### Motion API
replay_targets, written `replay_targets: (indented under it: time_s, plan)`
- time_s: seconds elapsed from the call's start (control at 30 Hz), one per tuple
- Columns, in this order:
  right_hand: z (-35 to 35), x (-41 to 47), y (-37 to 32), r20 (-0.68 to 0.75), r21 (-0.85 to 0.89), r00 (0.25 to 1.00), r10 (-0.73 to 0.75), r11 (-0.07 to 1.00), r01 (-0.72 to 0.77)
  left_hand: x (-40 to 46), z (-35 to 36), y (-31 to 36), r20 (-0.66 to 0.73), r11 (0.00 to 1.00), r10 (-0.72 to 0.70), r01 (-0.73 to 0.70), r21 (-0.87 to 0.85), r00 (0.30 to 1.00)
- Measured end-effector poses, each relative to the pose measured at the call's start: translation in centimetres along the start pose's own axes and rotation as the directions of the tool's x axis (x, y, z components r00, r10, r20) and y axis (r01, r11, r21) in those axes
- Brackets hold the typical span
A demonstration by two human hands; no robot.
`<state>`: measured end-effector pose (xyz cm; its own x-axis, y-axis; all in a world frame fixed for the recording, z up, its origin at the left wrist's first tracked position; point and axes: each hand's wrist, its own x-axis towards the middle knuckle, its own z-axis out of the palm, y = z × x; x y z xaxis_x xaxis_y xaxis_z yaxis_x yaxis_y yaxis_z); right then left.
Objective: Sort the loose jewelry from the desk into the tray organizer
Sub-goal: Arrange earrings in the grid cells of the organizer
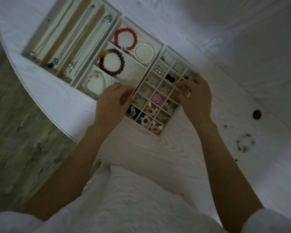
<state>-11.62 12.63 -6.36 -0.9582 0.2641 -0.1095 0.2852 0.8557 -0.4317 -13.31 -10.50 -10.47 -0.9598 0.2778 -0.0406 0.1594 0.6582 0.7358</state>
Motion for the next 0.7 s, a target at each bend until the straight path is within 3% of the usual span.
replay_targets:
  time_s: [0.37,0.63,0.7]
  plan:
    - [1.1,0.6,0.2,0.106,-0.198,0.968,-0.227,0.949,0.244,0.1,-0.2,0.1,0.013,1.000,0.013,-0.013,-0.021,1.000]
    - [1.4,0.9,0.2,0.172,-0.107,0.957,-0.234,0.961,0.254,0.2,-0.3,0.1,0.015,0.999,0.040,-0.040,-0.001,0.999]
    - [1.1,0.9,0.5,0.121,-0.042,0.972,-0.200,0.978,0.207,0.2,-0.4,0.2,0.014,0.999,0.043,-0.043,0.008,0.999]
